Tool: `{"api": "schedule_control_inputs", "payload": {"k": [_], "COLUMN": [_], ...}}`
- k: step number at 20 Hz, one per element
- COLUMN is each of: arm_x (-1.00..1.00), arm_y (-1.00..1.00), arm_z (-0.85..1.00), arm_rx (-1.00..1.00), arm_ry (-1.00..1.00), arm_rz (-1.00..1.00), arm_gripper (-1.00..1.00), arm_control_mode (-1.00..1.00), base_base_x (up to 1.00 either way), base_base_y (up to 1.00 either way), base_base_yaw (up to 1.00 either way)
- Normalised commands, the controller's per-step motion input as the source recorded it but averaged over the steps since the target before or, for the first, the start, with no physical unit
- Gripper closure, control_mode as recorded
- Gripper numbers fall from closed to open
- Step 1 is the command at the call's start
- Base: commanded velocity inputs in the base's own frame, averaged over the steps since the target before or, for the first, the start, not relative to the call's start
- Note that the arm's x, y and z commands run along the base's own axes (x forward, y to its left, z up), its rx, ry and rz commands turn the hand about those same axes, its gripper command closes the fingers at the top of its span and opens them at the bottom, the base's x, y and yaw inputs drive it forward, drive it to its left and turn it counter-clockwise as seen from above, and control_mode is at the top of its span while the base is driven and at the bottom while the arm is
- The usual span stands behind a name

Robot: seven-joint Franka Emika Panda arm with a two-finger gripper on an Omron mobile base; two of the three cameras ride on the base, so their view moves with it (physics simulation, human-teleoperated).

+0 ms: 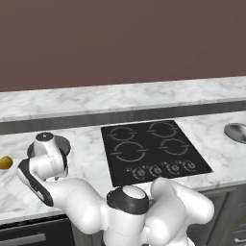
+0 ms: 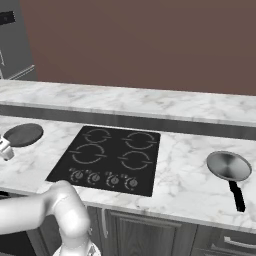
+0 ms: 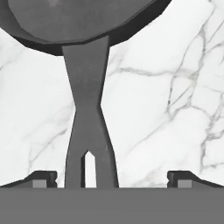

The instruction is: Place both pans onto different burners. Then place the squash and the fish on different pans.

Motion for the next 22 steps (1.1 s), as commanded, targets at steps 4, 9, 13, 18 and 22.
{"api": "schedule_control_inputs", "payload": {"k": [4, 9, 13, 18, 22], "arm_x": [0.20, 0.17, 0.11, 0.11, 0.16], "arm_y": [0.04, 0.11, 0.15, 0.19, 0.21], "arm_z": [-0.08, -0.01, -0.12, -0.09, -0.08], "arm_rx": [0.00, 0.00, 0.00, 0.00, 0.00], "arm_ry": [0.00, 0.00, 0.00, 0.00, 0.00], "arm_rz": [0.00, 0.00, 0.00, 0.00, 0.00], "arm_gripper": [-1.00, -1.00, -1.00, -1.00, -1.00], "arm_control_mode": [-1.00, -1.00, -1.00, -1.00, -1.00], "base_base_x": [0.00, 0.00, 0.00, 0.00, 0.00], "base_base_y": [0.00, 0.00, 0.00, 0.00, 0.00], "base_base_yaw": [0.00, 0.00, 0.00, 0.00, 0.00]}}
